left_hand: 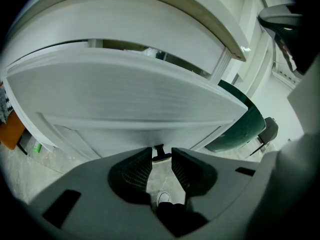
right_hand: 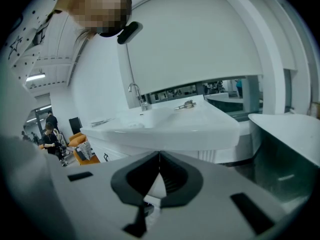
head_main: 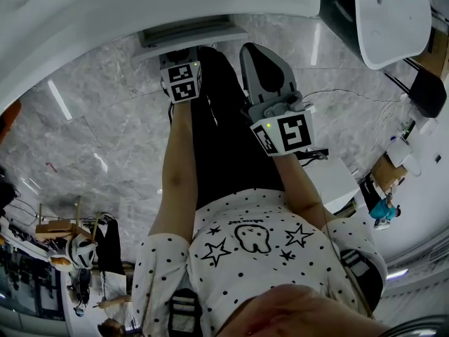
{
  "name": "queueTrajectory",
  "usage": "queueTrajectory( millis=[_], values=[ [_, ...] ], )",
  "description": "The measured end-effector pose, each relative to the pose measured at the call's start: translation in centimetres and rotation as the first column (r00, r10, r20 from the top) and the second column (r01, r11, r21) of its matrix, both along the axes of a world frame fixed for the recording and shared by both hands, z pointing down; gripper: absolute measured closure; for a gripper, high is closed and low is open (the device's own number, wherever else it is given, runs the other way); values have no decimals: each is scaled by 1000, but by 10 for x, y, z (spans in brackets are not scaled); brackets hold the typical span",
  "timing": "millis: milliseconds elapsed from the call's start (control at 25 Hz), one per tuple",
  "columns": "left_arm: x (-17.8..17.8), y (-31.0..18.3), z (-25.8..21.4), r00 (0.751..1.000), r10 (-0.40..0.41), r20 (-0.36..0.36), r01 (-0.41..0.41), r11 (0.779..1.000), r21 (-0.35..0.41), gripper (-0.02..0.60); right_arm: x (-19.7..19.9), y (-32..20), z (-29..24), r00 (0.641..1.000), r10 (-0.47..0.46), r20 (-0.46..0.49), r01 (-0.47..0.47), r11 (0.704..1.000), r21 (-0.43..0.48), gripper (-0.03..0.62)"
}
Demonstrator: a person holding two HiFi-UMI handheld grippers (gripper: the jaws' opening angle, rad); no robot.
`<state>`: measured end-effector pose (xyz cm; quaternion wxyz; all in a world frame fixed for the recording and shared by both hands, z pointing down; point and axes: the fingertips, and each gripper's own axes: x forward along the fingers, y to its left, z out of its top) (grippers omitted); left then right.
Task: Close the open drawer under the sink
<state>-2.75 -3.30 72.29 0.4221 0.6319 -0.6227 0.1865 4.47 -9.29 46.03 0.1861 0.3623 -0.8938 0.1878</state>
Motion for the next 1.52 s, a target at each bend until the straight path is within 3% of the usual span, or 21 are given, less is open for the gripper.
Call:
queueTrajectory(
  millis=[1520],
  values=[
    [-6,-5,-2,999,-32,13,32,999,20,457,5,3,4,1000,8,-3,-8,1000,-16,580]
  ],
)
